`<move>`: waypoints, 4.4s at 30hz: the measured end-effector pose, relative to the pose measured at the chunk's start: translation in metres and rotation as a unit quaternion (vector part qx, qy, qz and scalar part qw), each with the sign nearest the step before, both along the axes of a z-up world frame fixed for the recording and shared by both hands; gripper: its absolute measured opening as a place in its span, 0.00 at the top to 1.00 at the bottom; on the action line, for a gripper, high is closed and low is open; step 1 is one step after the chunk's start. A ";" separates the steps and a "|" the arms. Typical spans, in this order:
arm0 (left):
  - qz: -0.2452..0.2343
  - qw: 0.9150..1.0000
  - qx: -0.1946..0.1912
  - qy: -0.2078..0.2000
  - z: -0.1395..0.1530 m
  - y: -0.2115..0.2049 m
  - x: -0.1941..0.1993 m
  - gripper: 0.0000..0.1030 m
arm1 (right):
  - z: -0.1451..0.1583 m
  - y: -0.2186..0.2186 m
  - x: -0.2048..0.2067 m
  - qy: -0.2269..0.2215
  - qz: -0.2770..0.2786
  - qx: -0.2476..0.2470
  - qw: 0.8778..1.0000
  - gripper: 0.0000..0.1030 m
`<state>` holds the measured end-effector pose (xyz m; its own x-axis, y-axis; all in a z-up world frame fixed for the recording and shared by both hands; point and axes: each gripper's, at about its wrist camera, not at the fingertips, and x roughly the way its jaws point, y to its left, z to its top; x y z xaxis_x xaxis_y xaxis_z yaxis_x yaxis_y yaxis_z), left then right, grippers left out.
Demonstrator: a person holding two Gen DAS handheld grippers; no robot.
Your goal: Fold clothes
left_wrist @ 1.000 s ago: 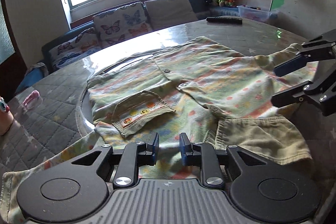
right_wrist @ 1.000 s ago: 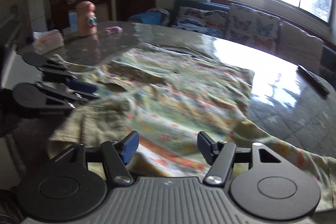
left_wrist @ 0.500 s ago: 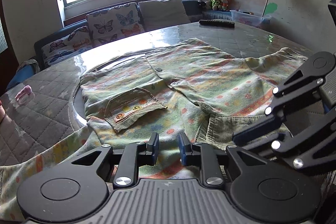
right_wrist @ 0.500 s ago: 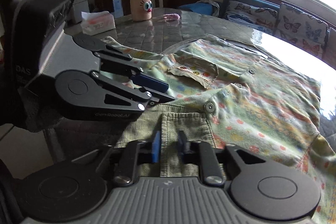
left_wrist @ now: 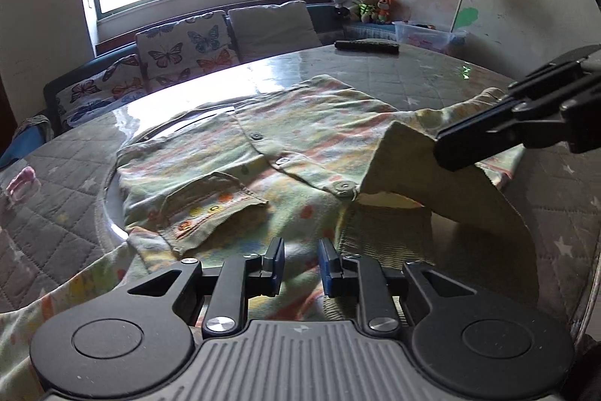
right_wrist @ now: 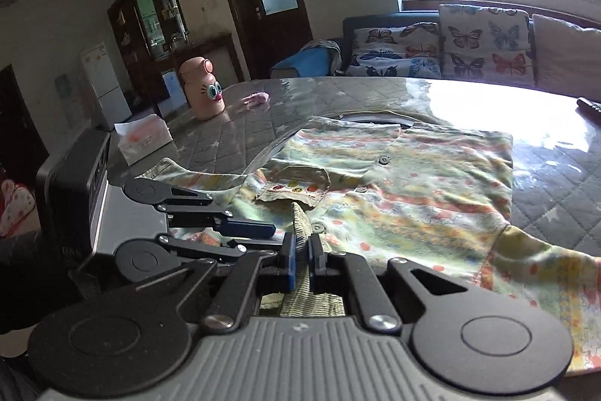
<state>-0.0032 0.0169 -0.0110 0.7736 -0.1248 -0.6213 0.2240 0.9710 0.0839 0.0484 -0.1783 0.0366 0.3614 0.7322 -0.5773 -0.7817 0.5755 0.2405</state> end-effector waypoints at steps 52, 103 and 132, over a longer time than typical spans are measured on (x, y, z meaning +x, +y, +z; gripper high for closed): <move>0.049 0.998 -0.044 -0.024 0.029 -0.006 0.016 0.00 | -0.036 -0.019 -0.010 -0.032 -0.014 -0.081 0.996 0.67; 0.065 0.997 -0.034 0.013 0.016 -0.027 0.033 0.00 | -0.035 -0.202 0.072 -0.039 -0.419 -0.040 0.906 0.92; 0.148 0.987 -0.063 -0.014 0.017 0.037 -0.005 0.00 | 0.049 0.050 0.029 -0.055 -0.011 0.060 0.997 0.86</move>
<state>-0.0086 0.0539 0.0063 0.8047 0.0354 -0.5927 -0.0725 0.9966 -0.0390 0.0772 -0.1280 0.0857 0.4342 0.7853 -0.4413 -0.7948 0.5646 0.2228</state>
